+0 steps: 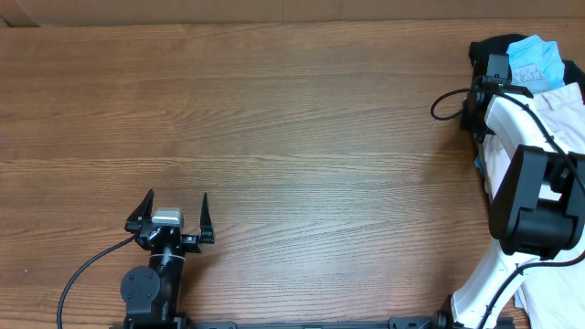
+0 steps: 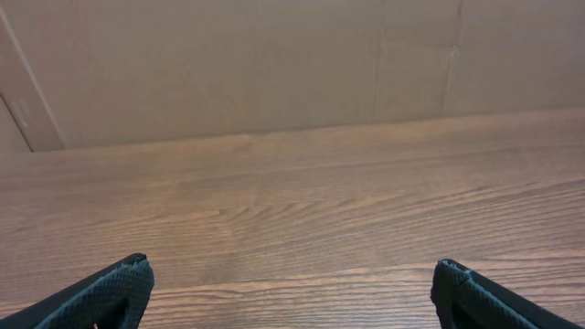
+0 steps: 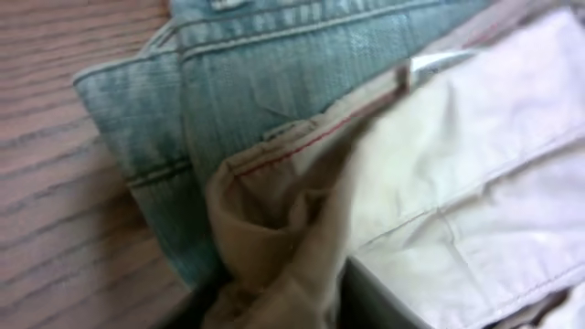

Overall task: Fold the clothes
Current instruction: 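Grasp the beige shorts' waistband with the right gripper and lift, then drag the beige shorts left and lay them flat mid-table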

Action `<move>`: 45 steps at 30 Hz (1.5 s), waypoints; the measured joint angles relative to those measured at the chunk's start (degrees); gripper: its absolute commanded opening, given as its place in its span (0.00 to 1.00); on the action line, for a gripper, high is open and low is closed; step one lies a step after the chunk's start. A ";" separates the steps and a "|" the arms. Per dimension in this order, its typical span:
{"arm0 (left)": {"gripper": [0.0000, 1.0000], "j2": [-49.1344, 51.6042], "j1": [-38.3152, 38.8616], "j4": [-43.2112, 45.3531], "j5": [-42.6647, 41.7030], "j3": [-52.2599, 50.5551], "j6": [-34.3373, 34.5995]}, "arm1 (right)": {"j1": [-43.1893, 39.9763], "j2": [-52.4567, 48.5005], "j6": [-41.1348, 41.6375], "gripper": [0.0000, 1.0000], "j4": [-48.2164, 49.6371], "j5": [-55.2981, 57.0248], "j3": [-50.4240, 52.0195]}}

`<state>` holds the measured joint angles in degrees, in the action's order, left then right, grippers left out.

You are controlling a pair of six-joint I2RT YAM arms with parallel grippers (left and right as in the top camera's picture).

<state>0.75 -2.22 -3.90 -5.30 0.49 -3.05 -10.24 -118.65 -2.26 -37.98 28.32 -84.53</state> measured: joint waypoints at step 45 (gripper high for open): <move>1.00 0.00 0.00 0.00 0.00 0.00 0.00 | 27.19 30.82 12.57 0.04 7.67 -21.07 -1.84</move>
<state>0.75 -2.22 -3.90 -5.30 0.49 -3.05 16.95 -87.83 10.31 -30.30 7.25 -86.37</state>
